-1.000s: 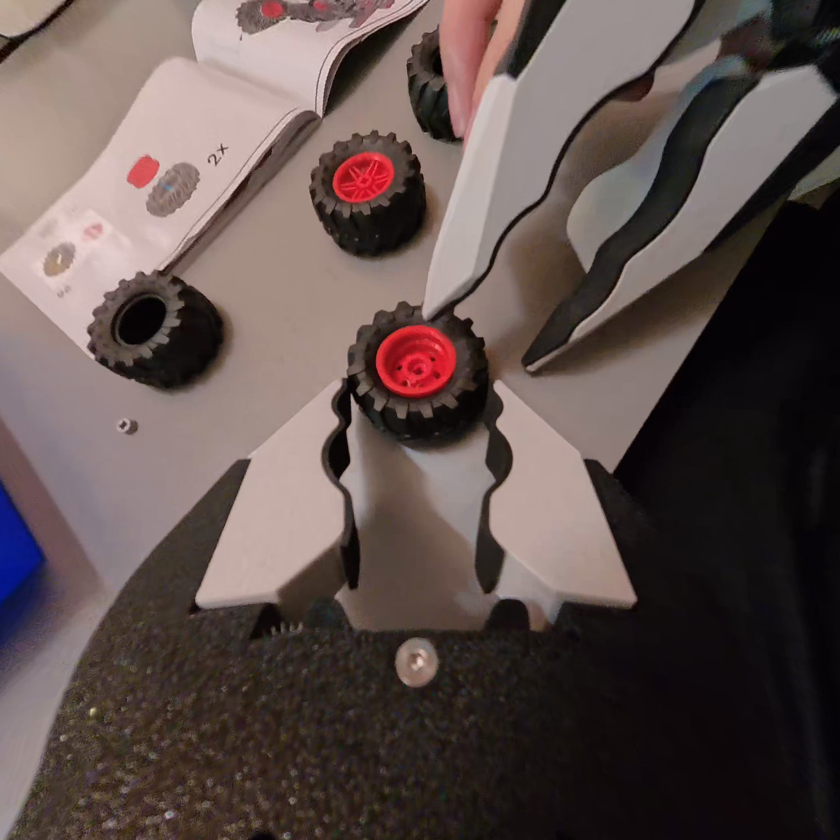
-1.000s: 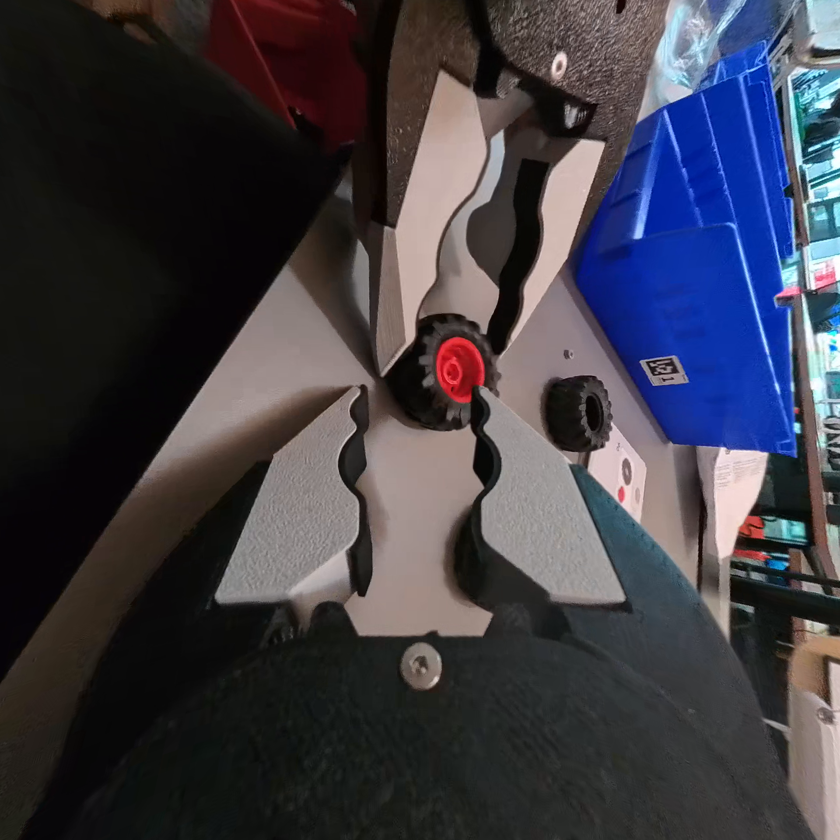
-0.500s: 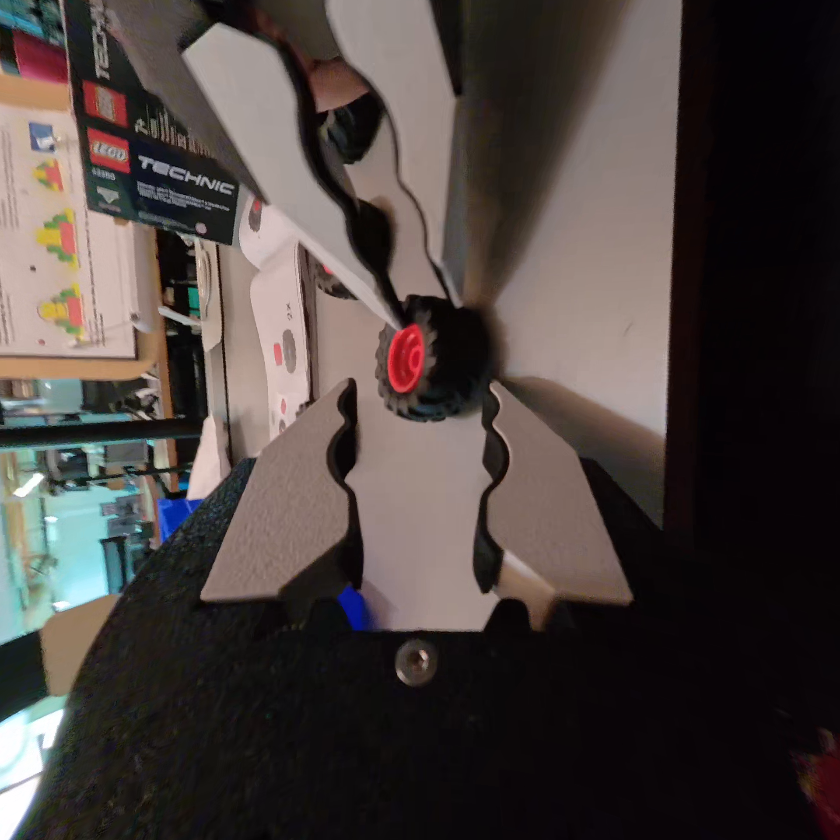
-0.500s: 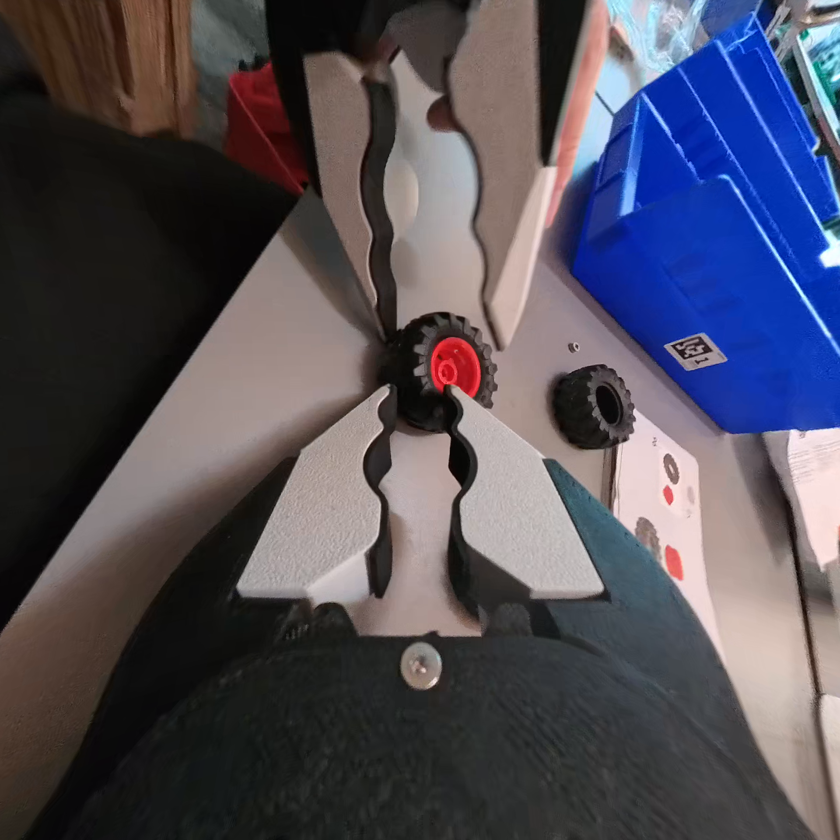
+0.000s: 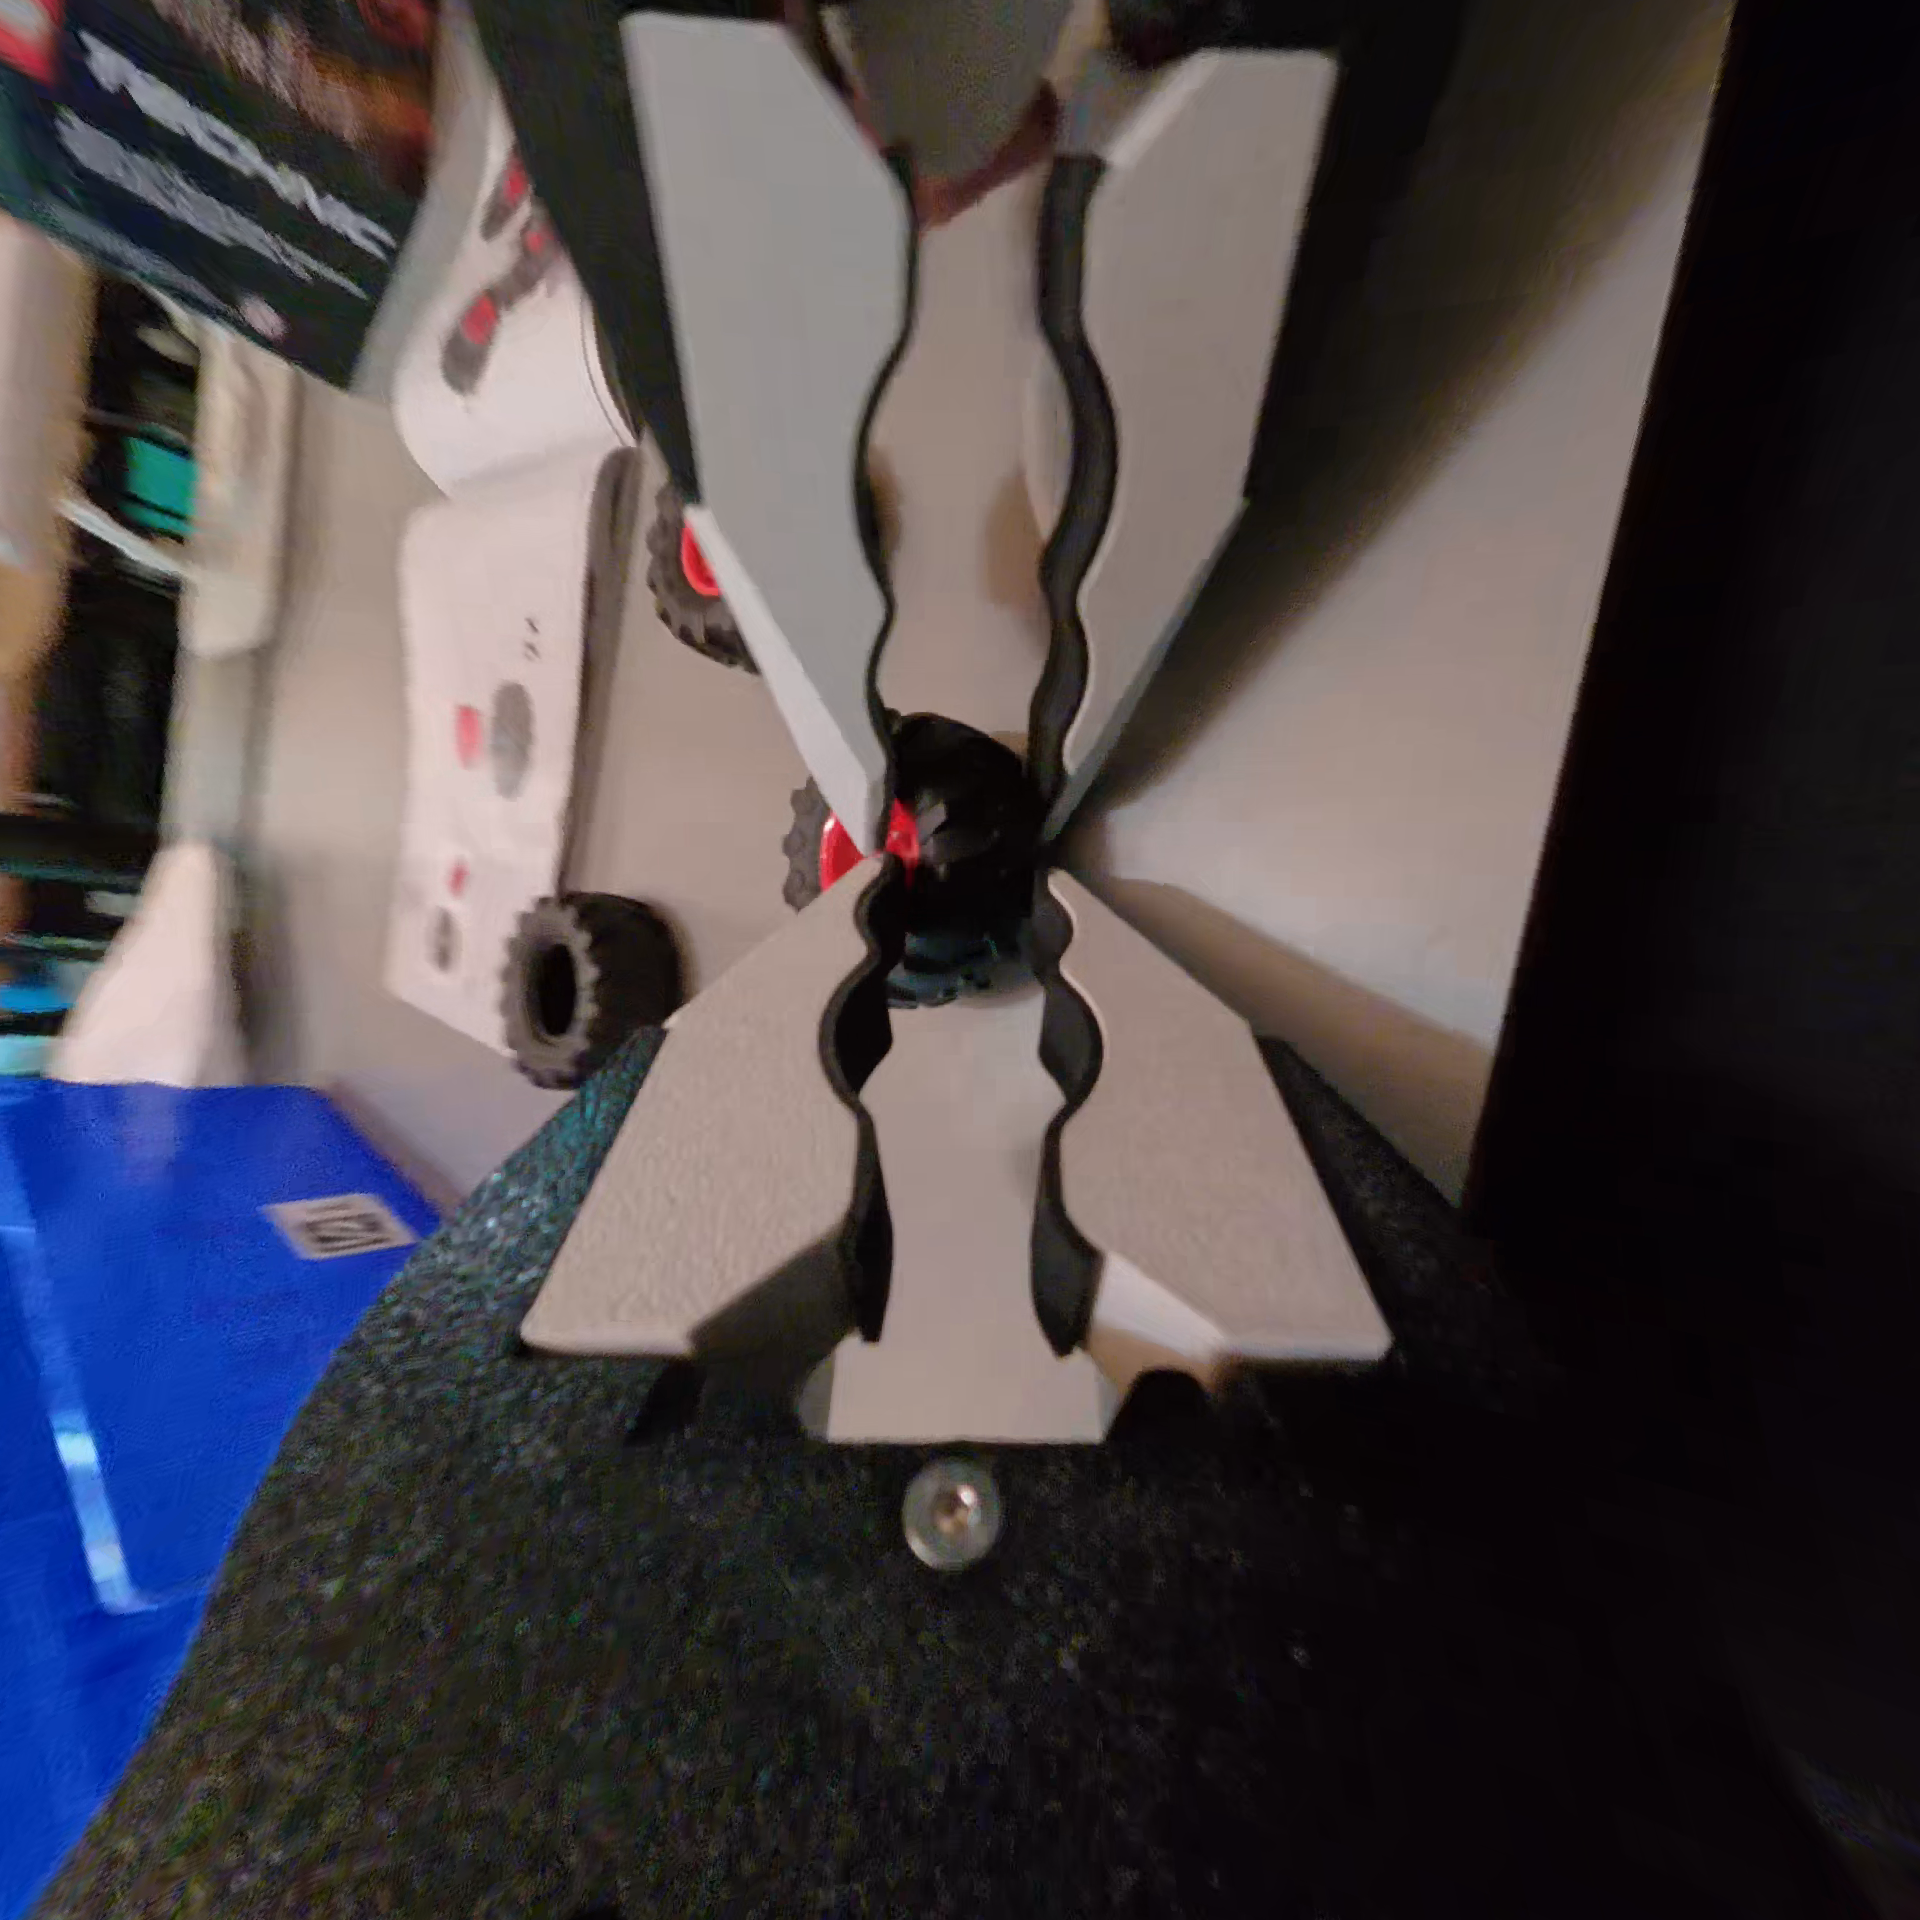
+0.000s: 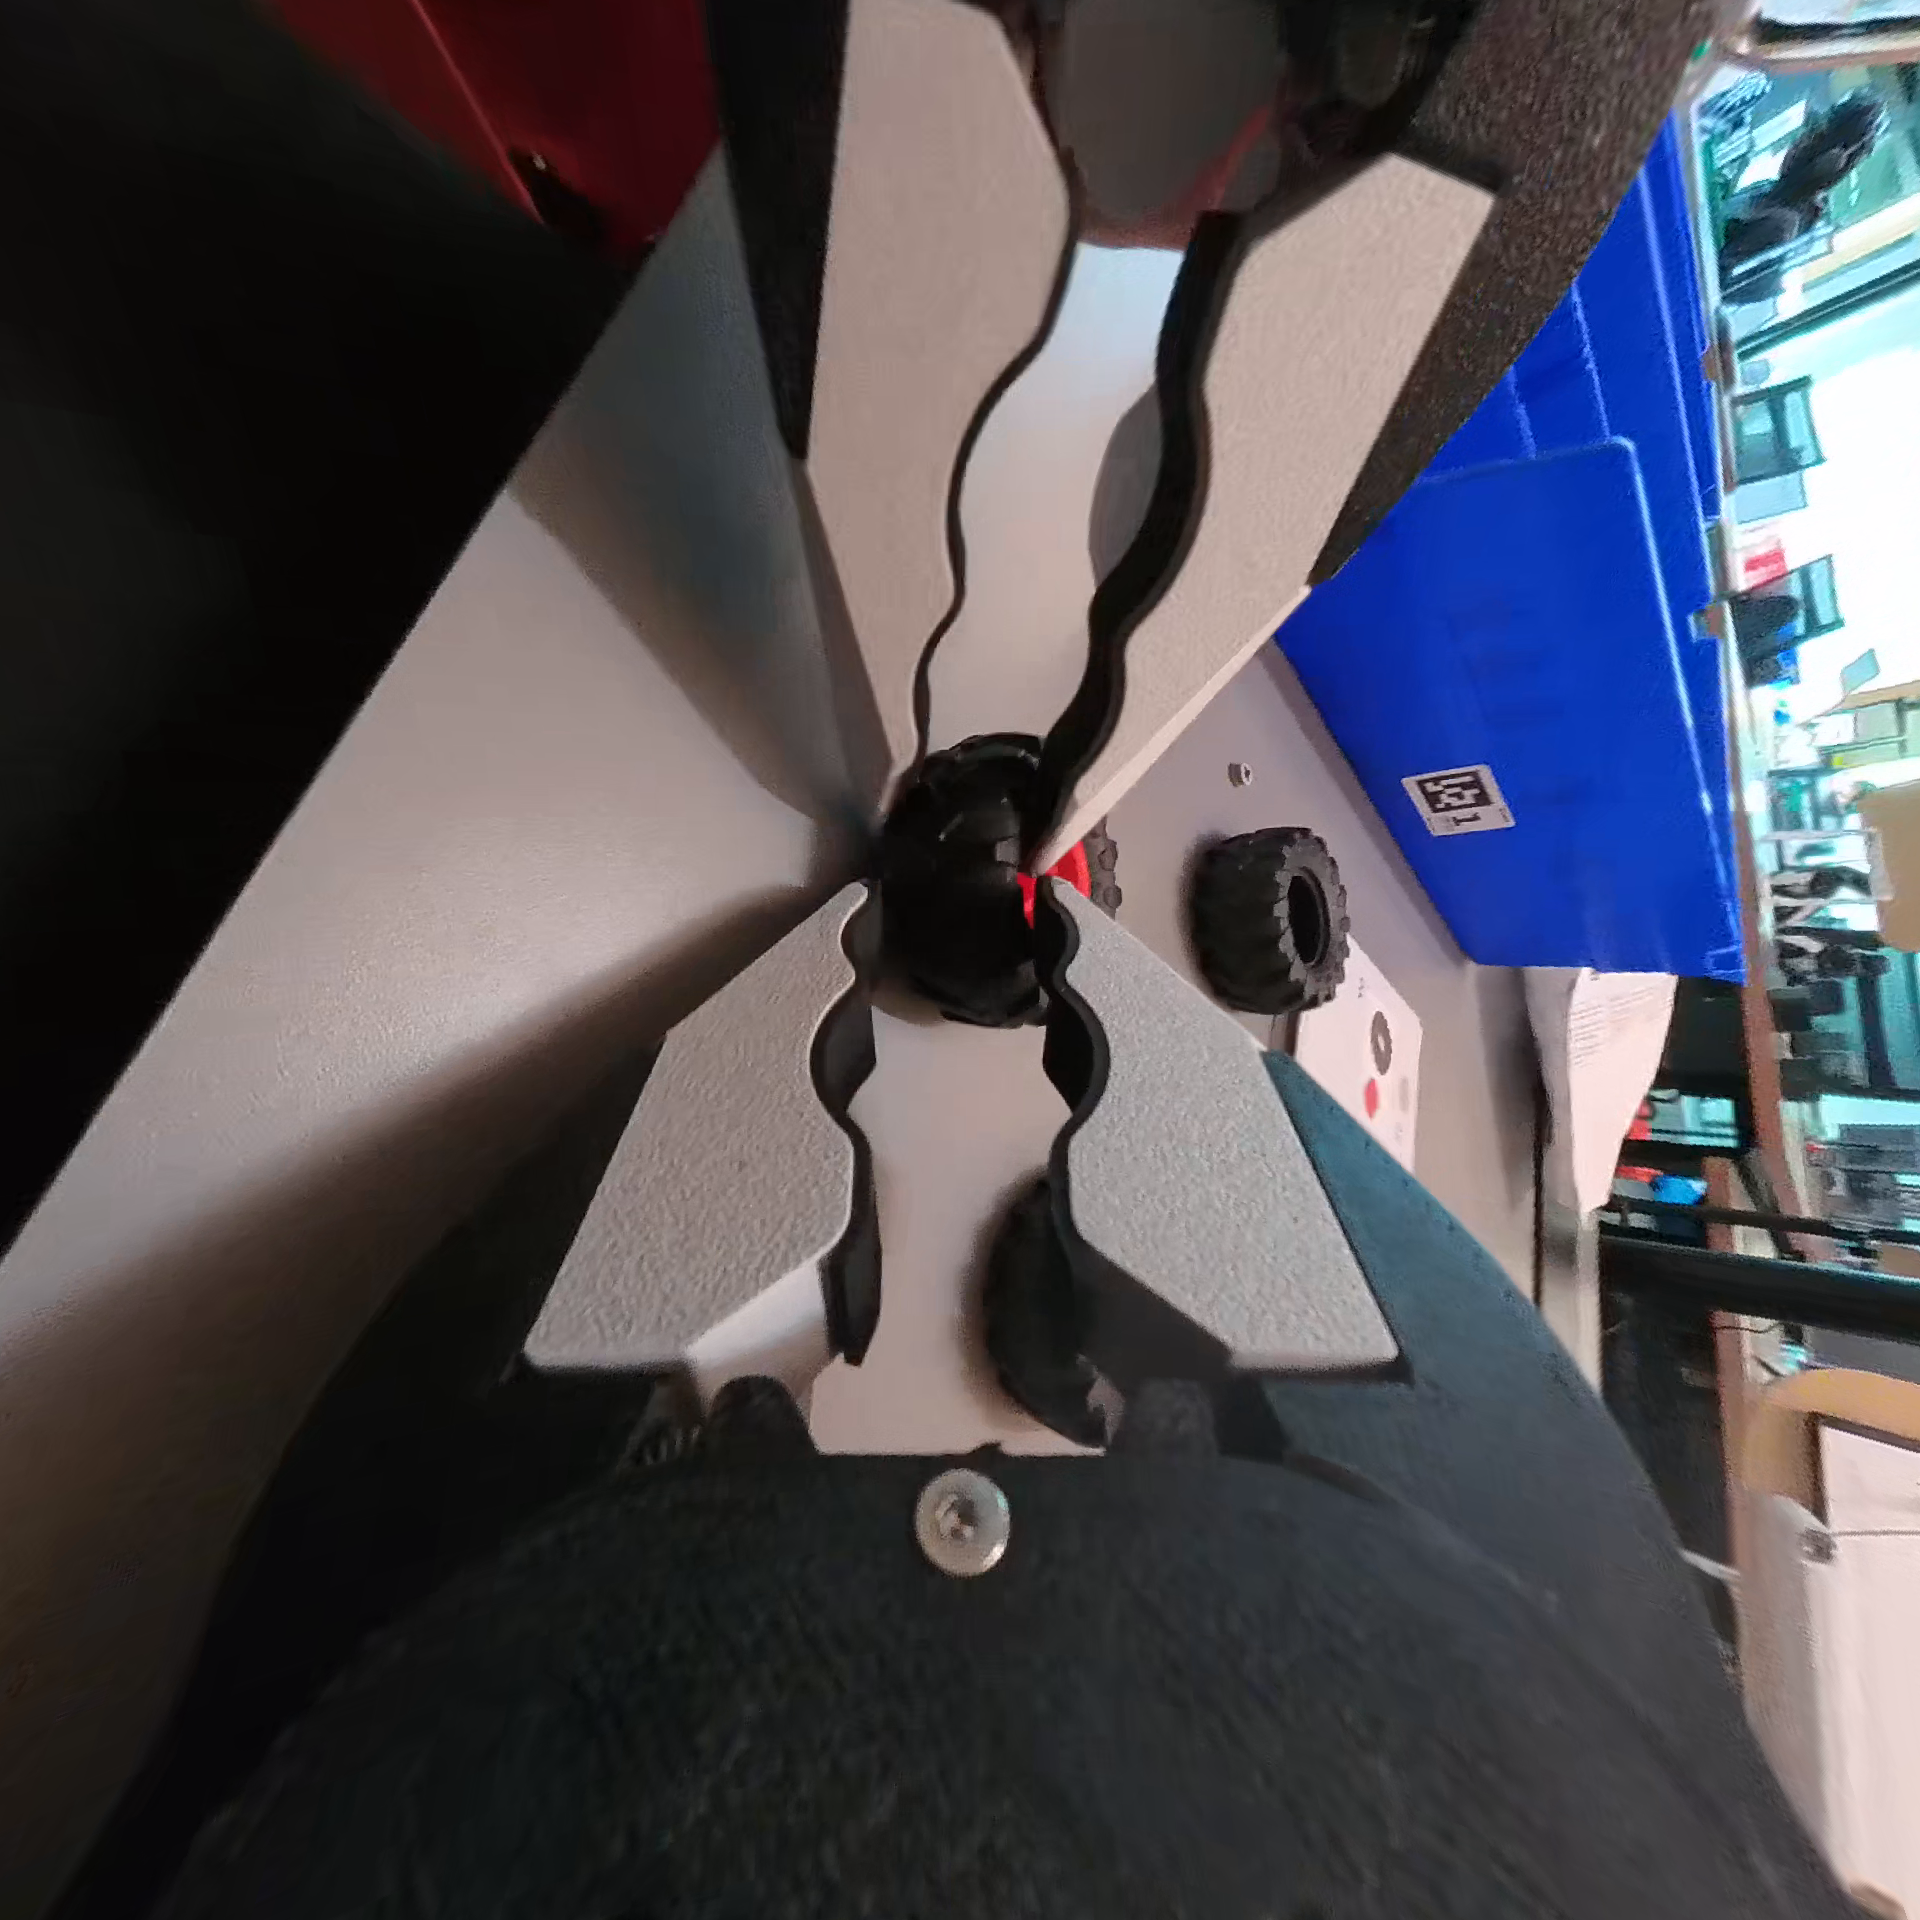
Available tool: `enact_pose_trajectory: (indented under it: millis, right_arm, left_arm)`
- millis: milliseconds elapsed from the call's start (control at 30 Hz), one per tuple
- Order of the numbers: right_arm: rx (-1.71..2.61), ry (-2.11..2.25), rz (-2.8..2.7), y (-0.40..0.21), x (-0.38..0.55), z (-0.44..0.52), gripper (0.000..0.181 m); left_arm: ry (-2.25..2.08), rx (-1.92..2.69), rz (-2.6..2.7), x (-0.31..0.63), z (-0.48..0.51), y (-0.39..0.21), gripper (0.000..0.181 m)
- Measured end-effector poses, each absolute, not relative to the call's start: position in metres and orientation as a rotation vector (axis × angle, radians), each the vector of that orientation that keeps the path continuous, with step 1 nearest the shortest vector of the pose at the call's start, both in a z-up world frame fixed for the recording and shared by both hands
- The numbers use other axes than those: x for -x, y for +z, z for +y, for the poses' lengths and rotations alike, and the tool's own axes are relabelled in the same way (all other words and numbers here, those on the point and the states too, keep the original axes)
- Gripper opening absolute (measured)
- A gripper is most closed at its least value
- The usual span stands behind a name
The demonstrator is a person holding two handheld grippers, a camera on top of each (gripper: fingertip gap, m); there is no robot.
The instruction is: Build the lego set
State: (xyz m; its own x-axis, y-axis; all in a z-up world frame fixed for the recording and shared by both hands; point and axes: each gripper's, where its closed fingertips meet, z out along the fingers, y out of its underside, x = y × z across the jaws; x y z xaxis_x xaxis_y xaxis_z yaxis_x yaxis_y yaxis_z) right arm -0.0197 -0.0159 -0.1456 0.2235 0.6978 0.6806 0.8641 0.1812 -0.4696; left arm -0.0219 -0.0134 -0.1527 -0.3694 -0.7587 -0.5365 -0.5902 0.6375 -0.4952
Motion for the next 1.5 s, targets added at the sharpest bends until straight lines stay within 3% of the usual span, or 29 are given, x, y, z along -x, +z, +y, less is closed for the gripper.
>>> enact_pose_trajectory:
  millis: [200, 300, 600, 767, 900, 1000, 1100, 1167, 1500]
  right_arm:
    - [1.563, -0.182, -1.502, -0.145, 0.014, -0.017, 0.027]
    - [1.537, -0.185, -1.506, -0.145, 0.013, -0.018, 0.027]
    - [1.495, -0.238, -1.546, -0.145, 0.013, -0.019, 0.028]
    - [1.595, -0.084, -1.498, -0.131, 0.002, -0.035, 0.048]
    - [1.700, 0.068, -1.327, -0.112, -0.012, -0.034, 0.050]
    - [1.774, 0.057, -1.228, -0.102, -0.034, -0.029, 0.052]
    - [1.858, -0.024, -1.104, -0.092, -0.075, -0.025, 0.052]
    - [1.955, -0.027, -1.008, -0.093, -0.106, -0.028, 0.056]
    - [2.177, 0.079, -0.870, -0.139, -0.142, -0.033, 0.072]
  left_arm:
    - [-0.314, 0.989, 2.109, 0.018, -0.014, -0.147, 0.025]
    - [-0.182, 0.901, 2.032, 0.024, 0.002, -0.142, 0.044]
    - [0.090, 0.692, 2.021, 0.032, 0.012, -0.148, 0.034]
    - [-0.280, 1.012, 1.947, 0.040, 0.003, -0.139, 0.049]
    - [-0.719, 1.419, 1.737, 0.033, -0.006, -0.124, 0.061]
    - [-0.818, 1.631, 1.714, 0.027, -0.010, -0.140, 0.073]
    - [-0.782, 1.660, 1.746, 0.018, -0.010, -0.158, 0.068]
    - [-0.715, 1.630, 1.762, 0.009, -0.006, -0.160, 0.053]
    - [-0.626, 1.632, 1.717, -0.050, 0.028, -0.161, 0.054]
